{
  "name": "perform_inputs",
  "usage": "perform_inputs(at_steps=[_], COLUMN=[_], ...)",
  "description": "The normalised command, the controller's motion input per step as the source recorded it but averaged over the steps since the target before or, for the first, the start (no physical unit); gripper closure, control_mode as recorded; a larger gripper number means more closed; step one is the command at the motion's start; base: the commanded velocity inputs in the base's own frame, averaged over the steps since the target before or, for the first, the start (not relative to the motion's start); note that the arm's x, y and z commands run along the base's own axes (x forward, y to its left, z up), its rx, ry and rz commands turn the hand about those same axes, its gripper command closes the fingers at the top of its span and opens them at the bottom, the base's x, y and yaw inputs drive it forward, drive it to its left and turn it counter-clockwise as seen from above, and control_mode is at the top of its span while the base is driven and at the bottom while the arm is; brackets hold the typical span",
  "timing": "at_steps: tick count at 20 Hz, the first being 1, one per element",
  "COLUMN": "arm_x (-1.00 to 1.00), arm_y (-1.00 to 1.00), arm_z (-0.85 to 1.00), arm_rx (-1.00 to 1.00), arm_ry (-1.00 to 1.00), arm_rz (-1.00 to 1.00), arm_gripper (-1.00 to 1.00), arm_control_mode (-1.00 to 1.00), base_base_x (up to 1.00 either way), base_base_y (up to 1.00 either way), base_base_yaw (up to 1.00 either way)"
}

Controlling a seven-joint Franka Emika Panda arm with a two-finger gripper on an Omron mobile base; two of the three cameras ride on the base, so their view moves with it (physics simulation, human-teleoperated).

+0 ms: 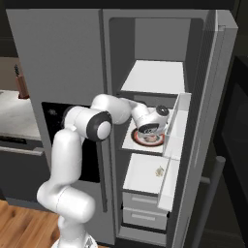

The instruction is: Transport the steak from the fridge to the microwave and turn on the microwave.

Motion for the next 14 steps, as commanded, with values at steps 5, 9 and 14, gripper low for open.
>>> perform_inputs(at_steps=[5,9,14], arm_x=[0.05,0.25,0.5], arm_y=[0.0,0.11,0.14], arm_z=[-0.21,-0.34,-0.26], arm_rx=[0.0,0.0,0.0], arm_ry=[0.0,0.04,0.0], arm_rz=[0.01,0.04,0.05], arm_gripper=[-1.0,-1.0,-1.0], arm_control_mode=[-1.0,-1.0,-1.0], base_base_x=[0.0,0.0,0.0], base_base_y=[0.0,0.0,0.0], base_base_yaw=[0.0,0.0,0.0])
